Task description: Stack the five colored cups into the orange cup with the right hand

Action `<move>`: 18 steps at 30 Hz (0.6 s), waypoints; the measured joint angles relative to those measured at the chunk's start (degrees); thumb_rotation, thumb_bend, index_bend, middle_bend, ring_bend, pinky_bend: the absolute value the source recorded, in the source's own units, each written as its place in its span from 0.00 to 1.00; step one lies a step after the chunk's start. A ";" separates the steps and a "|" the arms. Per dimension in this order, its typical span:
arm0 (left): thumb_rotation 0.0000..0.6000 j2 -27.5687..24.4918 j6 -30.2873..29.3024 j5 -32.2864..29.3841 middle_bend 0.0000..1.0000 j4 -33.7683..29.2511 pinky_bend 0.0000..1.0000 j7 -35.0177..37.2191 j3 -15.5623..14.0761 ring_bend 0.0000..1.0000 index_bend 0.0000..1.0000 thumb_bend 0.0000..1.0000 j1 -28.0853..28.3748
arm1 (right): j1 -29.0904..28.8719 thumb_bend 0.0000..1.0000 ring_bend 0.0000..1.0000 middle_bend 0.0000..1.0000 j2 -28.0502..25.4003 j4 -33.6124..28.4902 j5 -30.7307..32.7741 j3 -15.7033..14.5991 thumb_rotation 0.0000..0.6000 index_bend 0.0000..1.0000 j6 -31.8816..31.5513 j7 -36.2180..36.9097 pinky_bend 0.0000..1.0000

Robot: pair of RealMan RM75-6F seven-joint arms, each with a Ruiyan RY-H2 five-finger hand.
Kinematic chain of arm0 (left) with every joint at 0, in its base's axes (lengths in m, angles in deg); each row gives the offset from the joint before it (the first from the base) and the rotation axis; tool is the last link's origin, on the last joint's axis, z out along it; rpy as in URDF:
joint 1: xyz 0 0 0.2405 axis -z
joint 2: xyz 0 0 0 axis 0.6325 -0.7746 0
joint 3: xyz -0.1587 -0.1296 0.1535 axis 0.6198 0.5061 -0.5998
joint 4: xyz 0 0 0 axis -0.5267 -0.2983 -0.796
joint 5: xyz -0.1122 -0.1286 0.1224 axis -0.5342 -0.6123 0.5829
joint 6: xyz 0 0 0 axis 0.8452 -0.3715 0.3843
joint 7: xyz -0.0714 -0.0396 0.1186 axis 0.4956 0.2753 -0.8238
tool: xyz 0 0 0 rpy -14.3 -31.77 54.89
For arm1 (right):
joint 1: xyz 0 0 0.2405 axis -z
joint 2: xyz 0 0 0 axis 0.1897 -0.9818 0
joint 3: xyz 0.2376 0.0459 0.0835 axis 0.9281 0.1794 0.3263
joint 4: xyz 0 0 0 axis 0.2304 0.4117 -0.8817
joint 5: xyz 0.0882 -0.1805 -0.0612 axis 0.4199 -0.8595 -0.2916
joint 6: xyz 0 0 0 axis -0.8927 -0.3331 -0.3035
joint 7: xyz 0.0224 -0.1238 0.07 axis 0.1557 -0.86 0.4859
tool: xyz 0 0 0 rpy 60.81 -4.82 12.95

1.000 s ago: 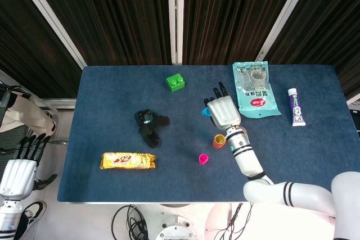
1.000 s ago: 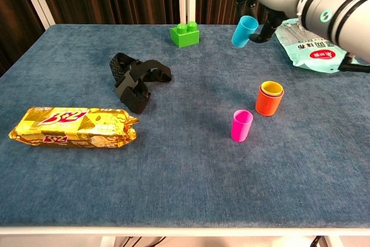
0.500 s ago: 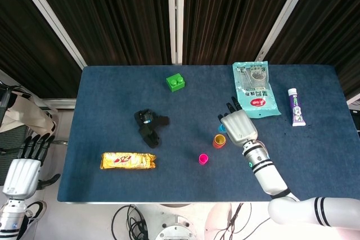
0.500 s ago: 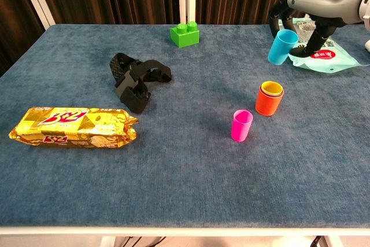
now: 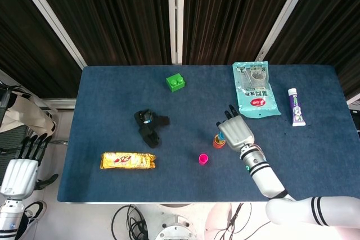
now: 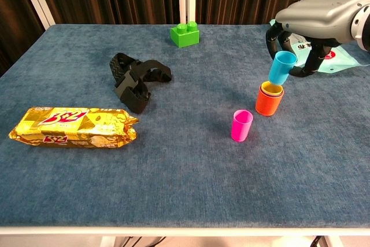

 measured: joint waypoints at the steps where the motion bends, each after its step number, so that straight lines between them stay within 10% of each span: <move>1: 1.00 0.04 0.03 0.00 0.04 0.09 0.00 0.06 0.00 0.00 0.06 0.03 0.02 | -0.11 0.27 0.15 0.52 0.04 -0.01 0.16 -0.12 1.00 0.56 0.01 -0.06 0.00; 11: 1.00 0.09 -0.11 -0.16 0.04 0.43 0.00 0.50 -0.06 0.00 0.06 0.03 -0.16 | -1.12 0.27 0.15 0.49 1.69 1.71 1.62 -1.43 1.00 0.54 0.05 0.02 0.00; 18: 1.00 0.27 -0.45 -0.14 0.04 0.84 0.00 0.95 0.01 0.00 0.06 0.03 -0.29 | -1.62 0.23 0.08 0.35 2.67 3.11 1.64 -2.27 1.00 0.30 0.66 0.57 0.00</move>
